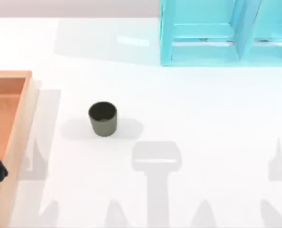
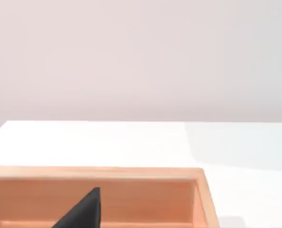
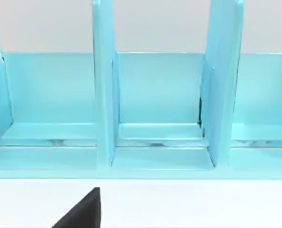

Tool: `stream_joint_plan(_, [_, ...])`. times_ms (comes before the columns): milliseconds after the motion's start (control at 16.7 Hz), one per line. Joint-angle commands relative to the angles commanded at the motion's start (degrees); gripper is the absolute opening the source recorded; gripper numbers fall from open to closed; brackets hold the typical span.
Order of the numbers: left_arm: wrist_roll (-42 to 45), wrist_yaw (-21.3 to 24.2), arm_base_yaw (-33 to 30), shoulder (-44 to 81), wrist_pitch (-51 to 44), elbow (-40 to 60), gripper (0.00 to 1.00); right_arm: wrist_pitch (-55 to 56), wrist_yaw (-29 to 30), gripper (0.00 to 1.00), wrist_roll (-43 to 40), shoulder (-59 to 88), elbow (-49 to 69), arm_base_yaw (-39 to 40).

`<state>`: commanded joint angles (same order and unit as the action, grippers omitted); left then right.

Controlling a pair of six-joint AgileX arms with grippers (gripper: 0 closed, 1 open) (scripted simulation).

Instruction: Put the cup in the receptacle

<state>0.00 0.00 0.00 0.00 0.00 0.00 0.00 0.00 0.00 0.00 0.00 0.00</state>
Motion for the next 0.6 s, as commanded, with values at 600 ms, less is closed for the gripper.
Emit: stream_joint_plan(600, [-5.2,0.2,-5.6,20.9,-14.6,20.3,1.0,0.0,0.0,1.0,0.0,0.0,0.0,0.0])
